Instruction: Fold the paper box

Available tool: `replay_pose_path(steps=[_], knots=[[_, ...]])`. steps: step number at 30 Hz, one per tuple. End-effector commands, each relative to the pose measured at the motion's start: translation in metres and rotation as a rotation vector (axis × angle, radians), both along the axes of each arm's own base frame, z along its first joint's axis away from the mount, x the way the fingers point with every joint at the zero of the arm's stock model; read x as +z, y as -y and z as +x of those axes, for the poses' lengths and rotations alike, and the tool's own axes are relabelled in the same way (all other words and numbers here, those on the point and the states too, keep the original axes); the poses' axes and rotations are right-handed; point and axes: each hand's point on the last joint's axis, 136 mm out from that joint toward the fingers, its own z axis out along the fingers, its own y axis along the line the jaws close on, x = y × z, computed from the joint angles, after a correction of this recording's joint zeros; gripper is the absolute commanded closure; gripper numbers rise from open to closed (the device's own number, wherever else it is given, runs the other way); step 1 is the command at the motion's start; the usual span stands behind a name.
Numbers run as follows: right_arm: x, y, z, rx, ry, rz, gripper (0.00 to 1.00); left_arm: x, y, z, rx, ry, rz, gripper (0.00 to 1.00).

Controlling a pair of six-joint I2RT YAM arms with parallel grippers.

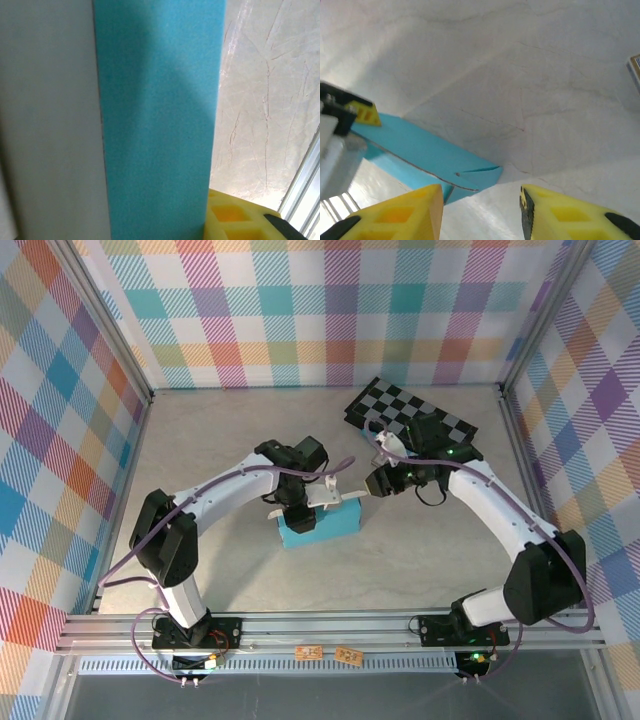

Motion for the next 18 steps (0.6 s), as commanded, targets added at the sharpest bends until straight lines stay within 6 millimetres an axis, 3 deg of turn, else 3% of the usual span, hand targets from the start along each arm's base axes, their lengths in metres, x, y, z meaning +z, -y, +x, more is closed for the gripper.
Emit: replay_pose_path(steps=[1,7,14,18], knots=[[0.0,-0.013,-0.011,0.244,0.072,0.019,0.55,-0.013,-0.006,0.005,-0.008,-0.026,0.032,0.68],[0.005,-0.019,-0.01,0.332,0.066,0.04,0.56,-0.012,-0.005,0.013,-0.005,-0.023,0.012,0.67],[-0.005,-0.022,0.005,0.347,0.056,0.001,0.56,-0.011,-0.004,0.016,-0.006,-0.017,0.003,0.67],[-0.005,-0.025,0.005,0.357,0.04,0.01,0.61,-0.01,-0.003,0.017,-0.004,-0.011,-0.002,0.67]])
